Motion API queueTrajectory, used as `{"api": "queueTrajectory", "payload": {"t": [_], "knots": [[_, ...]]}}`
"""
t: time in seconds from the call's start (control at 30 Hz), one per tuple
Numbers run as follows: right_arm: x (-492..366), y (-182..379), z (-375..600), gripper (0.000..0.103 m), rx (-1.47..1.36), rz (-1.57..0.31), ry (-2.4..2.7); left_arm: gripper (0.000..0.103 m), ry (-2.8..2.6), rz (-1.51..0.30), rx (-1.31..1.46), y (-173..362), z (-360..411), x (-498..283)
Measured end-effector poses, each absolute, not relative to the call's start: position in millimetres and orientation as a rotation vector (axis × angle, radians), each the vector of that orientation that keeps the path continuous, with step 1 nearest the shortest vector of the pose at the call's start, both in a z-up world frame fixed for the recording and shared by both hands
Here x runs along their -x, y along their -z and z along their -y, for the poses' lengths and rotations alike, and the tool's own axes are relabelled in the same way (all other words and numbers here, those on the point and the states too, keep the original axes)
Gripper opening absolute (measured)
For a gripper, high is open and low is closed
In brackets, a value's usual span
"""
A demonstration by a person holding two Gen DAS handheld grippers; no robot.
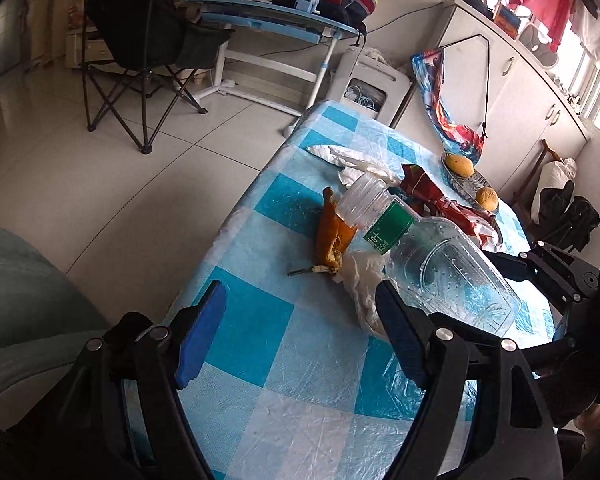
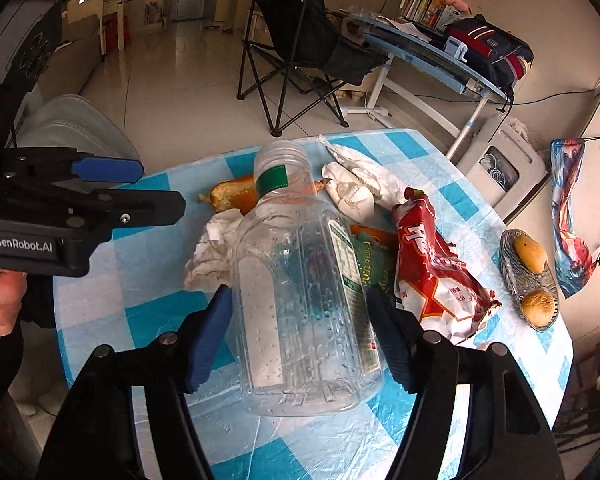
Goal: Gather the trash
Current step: 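Grasp the clear plastic water bottle with the right gripper and lift it, then grasp the crumpled white tissue with the left gripper while the right gripper holds the bottle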
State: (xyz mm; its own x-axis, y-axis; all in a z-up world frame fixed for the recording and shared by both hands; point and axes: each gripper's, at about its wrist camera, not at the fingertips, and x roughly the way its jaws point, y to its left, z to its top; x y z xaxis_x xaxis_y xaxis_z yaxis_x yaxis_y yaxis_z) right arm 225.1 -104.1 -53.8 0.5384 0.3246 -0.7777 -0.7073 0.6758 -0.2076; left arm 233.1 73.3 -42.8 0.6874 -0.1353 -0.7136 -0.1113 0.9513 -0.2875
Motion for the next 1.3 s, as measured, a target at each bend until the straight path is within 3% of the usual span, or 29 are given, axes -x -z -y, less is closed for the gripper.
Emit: {"api": "queueTrajectory", "payload": {"t": [0.57,0.67,0.73,0.77,0.9,1.3], "knots": [[-162.1,55.9,222.4,0.058,0.142,-0.860,-0.448,0.074,0.163,-0.866,0.170,52.3,-3.2,-235.7],[-165.0,60.8,215.4,0.058,0.172,-0.852,-0.446,0.060,0.166,-0.881,0.149,57.7,3.3,-241.7],[-165.3,65.5,212.5,0.057,0.191,-0.849,-0.435,0.030,0.185,-0.880,0.130,57.0,4.1,-243.7],[-166.0,67.0,212.5,0.056,0.192,-0.849,-0.430,0.024,0.211,-0.884,0.123,56.9,5.6,-243.9],[-165.5,65.9,218.2,0.055,0.140,-0.847,-0.437,0.018,0.233,-0.849,0.115,49.3,5.8,-231.1],[-104.8,44.1,212.1,0.055,-0.043,-0.821,-0.565,0.018,0.272,-0.773,0.148,24.4,-14.0,-150.4]]}}
